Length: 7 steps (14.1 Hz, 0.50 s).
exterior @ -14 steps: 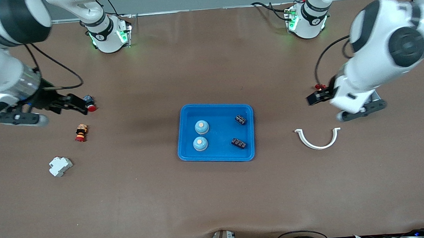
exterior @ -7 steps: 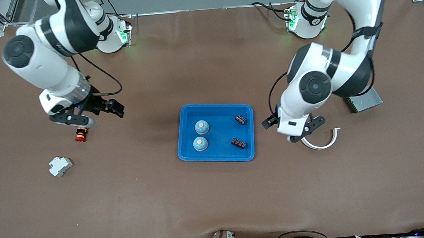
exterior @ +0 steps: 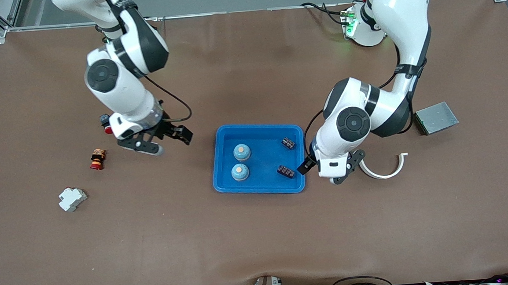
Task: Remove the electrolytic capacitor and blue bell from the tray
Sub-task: 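Grasp a blue bell with the right gripper while the left gripper grasps a capacitor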
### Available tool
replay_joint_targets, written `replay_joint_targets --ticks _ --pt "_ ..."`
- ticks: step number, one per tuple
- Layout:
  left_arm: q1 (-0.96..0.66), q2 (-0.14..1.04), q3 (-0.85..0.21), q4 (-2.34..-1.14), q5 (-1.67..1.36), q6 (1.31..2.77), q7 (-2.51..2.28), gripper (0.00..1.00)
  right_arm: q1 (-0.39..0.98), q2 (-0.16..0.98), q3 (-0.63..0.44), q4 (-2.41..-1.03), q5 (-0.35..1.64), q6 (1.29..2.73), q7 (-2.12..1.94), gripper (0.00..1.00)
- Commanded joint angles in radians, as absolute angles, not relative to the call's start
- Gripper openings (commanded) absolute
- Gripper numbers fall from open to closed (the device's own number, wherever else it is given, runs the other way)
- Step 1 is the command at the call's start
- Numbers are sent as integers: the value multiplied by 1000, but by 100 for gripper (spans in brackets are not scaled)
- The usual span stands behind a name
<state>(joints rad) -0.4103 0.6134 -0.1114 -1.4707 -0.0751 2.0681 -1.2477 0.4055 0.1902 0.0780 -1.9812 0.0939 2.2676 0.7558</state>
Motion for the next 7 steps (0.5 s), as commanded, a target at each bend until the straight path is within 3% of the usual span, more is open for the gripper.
replay_joint_targets --ticks 1,7 --pt "-436 673 -107 -1419 -94 2130 -1345 100 462 280 66 -1927 92 2306 834 100" --pt "-471 727 -103 -1420 -91 2200 -1371 100 574 527 63 -1715 -21 2309 1055 100"
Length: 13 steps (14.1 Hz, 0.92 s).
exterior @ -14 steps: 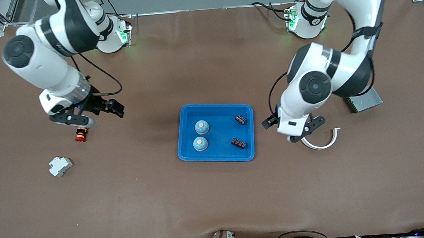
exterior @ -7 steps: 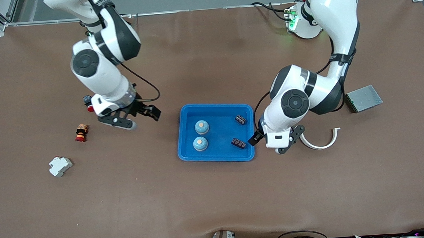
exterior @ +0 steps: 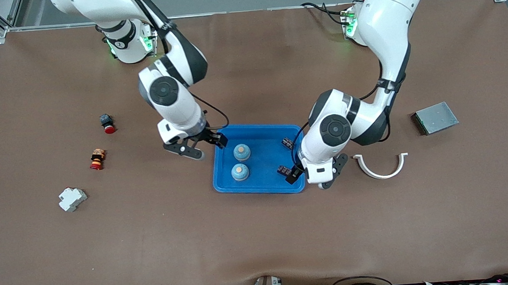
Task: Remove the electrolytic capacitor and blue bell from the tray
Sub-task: 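Grasp a blue bell with the right gripper while the left gripper grasps a capacitor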
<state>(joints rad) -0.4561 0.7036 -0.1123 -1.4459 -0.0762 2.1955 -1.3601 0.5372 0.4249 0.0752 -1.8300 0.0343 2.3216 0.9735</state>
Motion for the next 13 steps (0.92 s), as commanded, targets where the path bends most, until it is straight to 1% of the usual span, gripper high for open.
replay_joint_targets --ticks 1,3,5,9,13 --pt "-480 736 -104 -1419 -91 2204 -1371 100 587 570 63 -1679 -44 2309 1096 100" --pt "-500 759 -103 -1420 -87 2235 -1371 100 615 639 60 -1614 -75 2309 1158 100" --pt "-503 791 -103 -1420 -87 2250 -1371 100 627 673 58 -1585 -83 2316 1181 100" --pt "-515 827 -100 -1422 -86 2302 -1371 100 652 716 51 -1580 -83 2370 1193 100" --pt "-514 847 -100 -1422 -86 2345 -1371 100 661 738 51 -1578 -103 2376 1198 100"
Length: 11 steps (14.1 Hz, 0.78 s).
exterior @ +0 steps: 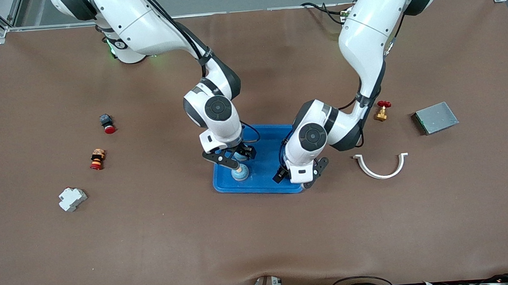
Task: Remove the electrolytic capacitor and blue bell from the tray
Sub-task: 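Grasp a blue bell with the right gripper while the left gripper grasps a capacitor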
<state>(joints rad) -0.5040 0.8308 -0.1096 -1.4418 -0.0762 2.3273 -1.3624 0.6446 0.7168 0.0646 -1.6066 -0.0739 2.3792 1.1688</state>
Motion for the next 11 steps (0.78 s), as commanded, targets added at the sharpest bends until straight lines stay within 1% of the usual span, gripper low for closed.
replay_joint_targets --ticks 1,5,9,10,11 --pt "-514 854 -100 -1422 -86 2353 -1371 100 664 744 51 -1577 -103 2376 1198 100" --pt "-514 870 -97 -1422 -84 2394 -1371 100 676 755 51 -1571 -104 2376 1198 100" --pt "-514 877 -97 -1422 -84 2404 -1371 100 687 770 51 -1562 -109 2376 1198 100" --pt "-514 877 -97 -1422 -86 2404 -1371 100 689 773 49 -1560 -117 2376 1198 95" --pt "-515 877 -97 -1422 -86 2404 -1374 94 690 775 51 -1560 -147 2376 1198 65"
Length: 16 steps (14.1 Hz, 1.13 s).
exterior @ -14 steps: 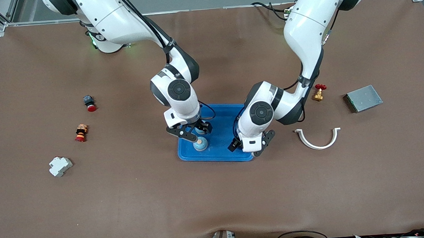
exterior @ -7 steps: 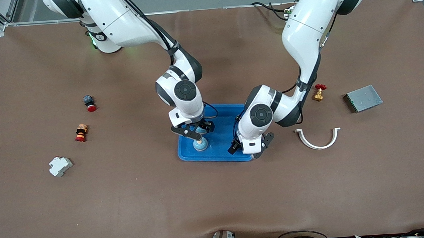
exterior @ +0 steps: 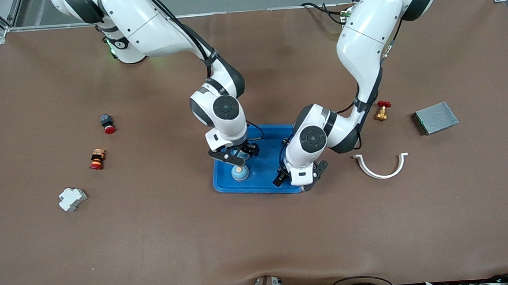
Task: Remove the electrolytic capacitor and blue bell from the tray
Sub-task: 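Lift the bell with the right gripper while the left gripper lifts the capacitor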
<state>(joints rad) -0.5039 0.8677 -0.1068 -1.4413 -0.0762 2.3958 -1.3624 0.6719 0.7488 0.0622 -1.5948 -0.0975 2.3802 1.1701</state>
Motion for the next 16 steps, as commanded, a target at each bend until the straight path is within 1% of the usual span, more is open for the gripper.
replay_joint_targets --ticks 1,2,3,5,7,9,11,13,16 --pt "-515 877 -97 -1422 -86 2404 -1393 77 690 775 51 -1560 -162 2375 1198 43" --pt "-515 877 -95 -1420 -86 2404 -1407 65 689 775 51 -1559 -163 2376 1200 5" --pt "-515 877 -95 -1422 -86 2407 -1408 58 689 773 52 -1557 -161 2375 1219 0" --pt "-515 877 -95 -1422 -84 2419 -1420 30 689 772 52 -1528 -158 2361 1227 0" --pt "-515 877 -95 -1422 -86 2422 -1445 18 689 761 57 -1519 -149 2352 1227 0" --pt "-515 877 -95 -1422 -84 2425 -1462 0 687 747 61 -1491 -147 2303 1233 0" --pt "-517 880 -94 -1422 -84 2451 -1502 0 675 717 64 -1470 -149 2214 1215 0" --pt "-522 879 -94 -1422 -83 2451 -1503 0 644 660 66 -1482 -146 2177 1129 0" --pt "-522 867 -95 -1420 -83 2450 -1505 0 591 553 66 -1589 -141 2177 1050 0"
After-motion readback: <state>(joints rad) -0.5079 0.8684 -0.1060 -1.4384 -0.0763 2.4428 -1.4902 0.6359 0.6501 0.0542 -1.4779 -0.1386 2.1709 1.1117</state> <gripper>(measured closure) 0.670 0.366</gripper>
